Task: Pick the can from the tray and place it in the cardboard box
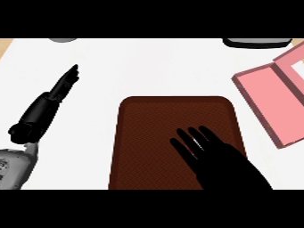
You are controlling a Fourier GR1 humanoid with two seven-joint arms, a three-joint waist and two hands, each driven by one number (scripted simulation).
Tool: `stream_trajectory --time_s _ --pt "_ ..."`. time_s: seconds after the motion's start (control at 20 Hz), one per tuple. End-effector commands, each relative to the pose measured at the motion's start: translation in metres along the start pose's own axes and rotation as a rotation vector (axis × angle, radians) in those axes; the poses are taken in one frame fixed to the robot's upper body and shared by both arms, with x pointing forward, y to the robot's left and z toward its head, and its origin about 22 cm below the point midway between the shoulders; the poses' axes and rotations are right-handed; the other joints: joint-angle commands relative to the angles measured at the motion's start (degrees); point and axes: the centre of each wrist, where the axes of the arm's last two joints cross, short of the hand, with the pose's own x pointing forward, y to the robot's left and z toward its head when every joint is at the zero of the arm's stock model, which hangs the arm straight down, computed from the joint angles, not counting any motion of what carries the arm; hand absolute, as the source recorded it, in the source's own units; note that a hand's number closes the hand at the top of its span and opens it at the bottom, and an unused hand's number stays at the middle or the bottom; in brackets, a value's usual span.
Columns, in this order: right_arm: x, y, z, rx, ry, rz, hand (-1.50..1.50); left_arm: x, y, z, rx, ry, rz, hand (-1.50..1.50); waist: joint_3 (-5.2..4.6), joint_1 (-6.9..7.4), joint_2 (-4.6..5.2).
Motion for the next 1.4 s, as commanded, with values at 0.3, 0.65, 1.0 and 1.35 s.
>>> stream_trajectory --time_s 0.3,0.65,1.0,1.35 --pt "0.001 0.013 -0.031 -0.011 0.08 0.059 -1.5 0.002 0.003 0.008 0.017 -0.007 -0.007 0.0 0.04 0.11 0.02" --pt "-0.005 0.042 -0.034 0.014 0.12 0.087 -1.5 -0.009 -0.004 0.005 -0.01 0.005 -0.01 0.0 0.04 -0.22 0.05" --pt "-0.011 0.043 -0.046 0.035 0.106 0.07 -1.5 -0.012 0.017 0.011 0.009 -0.005 0.02 0.0 0.03 -0.18 0.04" --pt "-0.009 0.062 -0.067 0.045 0.112 0.074 -1.5 -0.01 -0.01 0.023 -0.008 0.011 -0.007 0.0 0.03 -0.03 0.03"
